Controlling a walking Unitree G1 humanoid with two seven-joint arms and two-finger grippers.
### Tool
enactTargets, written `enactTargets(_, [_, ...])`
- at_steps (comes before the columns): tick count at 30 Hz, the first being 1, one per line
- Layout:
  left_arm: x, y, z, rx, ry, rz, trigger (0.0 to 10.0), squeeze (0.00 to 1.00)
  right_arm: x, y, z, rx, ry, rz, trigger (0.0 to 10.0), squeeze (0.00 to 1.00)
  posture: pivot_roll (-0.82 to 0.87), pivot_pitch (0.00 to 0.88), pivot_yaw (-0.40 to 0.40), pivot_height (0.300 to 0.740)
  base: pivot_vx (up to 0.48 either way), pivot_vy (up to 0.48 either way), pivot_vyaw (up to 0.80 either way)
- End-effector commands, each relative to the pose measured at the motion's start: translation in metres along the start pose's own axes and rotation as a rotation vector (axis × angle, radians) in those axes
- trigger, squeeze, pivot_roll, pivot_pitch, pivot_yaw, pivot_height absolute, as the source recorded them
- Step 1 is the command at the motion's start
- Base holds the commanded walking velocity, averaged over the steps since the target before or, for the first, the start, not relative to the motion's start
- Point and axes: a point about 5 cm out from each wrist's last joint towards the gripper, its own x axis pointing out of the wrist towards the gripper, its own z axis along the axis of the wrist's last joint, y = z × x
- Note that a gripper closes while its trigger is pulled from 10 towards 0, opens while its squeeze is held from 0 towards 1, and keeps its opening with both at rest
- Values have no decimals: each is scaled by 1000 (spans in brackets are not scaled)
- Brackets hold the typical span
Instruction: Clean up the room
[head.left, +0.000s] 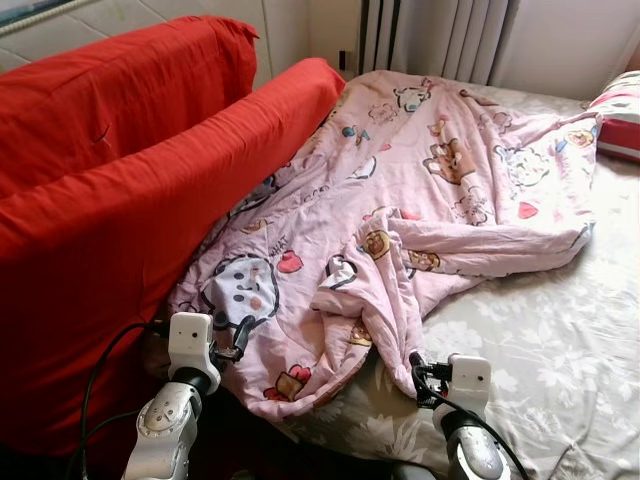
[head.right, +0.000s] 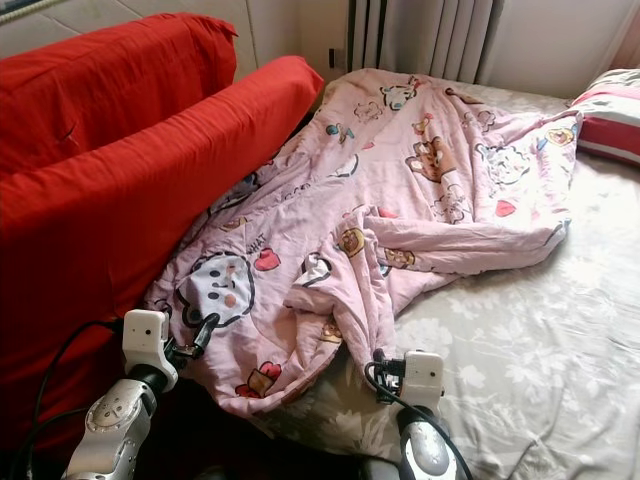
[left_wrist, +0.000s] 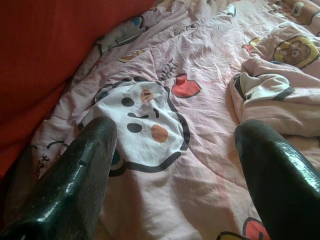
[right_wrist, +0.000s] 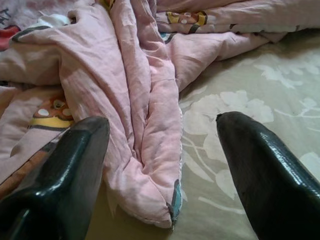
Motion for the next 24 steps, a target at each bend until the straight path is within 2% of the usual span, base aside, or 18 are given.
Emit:
enactTargets(1, [-2, 3, 0, -2, 11, 12, 10000, 0, 0, 0, -5, -4, 40, 3, 10000, 0, 6, 221, 33, 628, 0, 0, 0])
enactTargets(6, [-2, 5, 3, 4, 3, 12, 10000, 0, 6, 5, -10, -50, 133, 41, 10000, 0, 23, 233, 40, 628, 0, 0, 0])
enactTargets(11, [-4, 8, 6, 13, -1, 10, 10000, 0, 15, 11, -4, -45, 148, 57, 10000, 0, 43, 248, 49, 628, 0, 0, 0])
enactTargets(17, [-6, 9, 10, 35, -4, 2, 10000, 0, 18, 15, -3, -50, 167, 75, 10000, 0, 57, 272, 58, 628, 0, 0, 0])
enactTargets(24, [-15, 8, 12, 69, -2, -21, 10000, 0, 21, 12, 0, -54, 190, 59, 10000, 0, 73, 315, 64, 624, 0, 0, 0])
